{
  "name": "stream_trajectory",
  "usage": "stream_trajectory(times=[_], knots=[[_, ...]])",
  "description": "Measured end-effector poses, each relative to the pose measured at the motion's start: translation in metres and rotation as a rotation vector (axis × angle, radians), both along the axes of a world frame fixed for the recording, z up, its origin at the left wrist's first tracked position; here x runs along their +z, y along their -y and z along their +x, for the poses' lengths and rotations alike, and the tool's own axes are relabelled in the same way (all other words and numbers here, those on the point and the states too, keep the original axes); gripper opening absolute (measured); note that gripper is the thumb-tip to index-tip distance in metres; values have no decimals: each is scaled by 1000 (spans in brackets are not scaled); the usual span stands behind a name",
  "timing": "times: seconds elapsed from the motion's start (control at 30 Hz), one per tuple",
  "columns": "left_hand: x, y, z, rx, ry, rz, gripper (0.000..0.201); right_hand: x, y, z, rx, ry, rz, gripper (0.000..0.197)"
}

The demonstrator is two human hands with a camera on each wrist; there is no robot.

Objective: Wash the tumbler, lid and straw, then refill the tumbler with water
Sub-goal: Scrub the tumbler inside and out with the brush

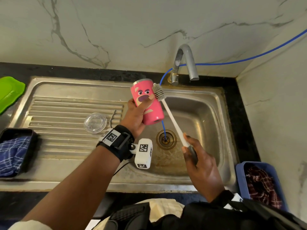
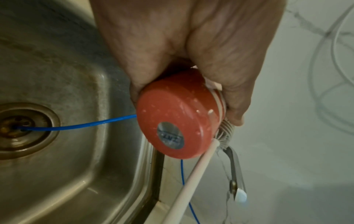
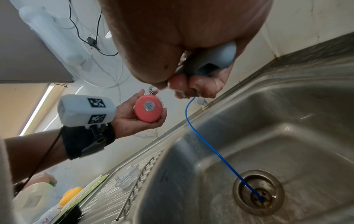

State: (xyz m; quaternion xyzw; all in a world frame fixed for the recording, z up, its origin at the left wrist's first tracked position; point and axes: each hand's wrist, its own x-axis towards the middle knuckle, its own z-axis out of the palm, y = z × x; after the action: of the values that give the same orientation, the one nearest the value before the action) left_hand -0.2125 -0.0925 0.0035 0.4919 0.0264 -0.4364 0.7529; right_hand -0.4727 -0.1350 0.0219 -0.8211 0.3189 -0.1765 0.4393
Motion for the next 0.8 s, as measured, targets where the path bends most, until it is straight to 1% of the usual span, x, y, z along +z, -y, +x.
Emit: stream_trajectory(times=[0.03,0.17,0.23,0.43,0.53,0.63,0.7,0.8], knots=[[-1,-1,-3,-25,5,-2,96,1,1,2,-7,0,-5,39],[-3,0,-24,-118,14,-19,76,2,12,13,-63,18,-87,40],[0,2,-25,-120,14,-28,75,3,16,12,-64,21,-95,40],[1,-3,2,-64,22,-33,73,8,-1,-3,40,29,-46,38],[-1,0,-3,-122,57,-55,68,6,4,5,-6,25,-63,39],[0,3,-8,-160,53,-98,66,6,12,13,-25,21,-82,39],[3,4,-4,-130,34,-110,68,6,14,15,-11,23,-88,39],[4,2,4,-34,-10,-116,74,2,8,10,18,30,-75,38]])
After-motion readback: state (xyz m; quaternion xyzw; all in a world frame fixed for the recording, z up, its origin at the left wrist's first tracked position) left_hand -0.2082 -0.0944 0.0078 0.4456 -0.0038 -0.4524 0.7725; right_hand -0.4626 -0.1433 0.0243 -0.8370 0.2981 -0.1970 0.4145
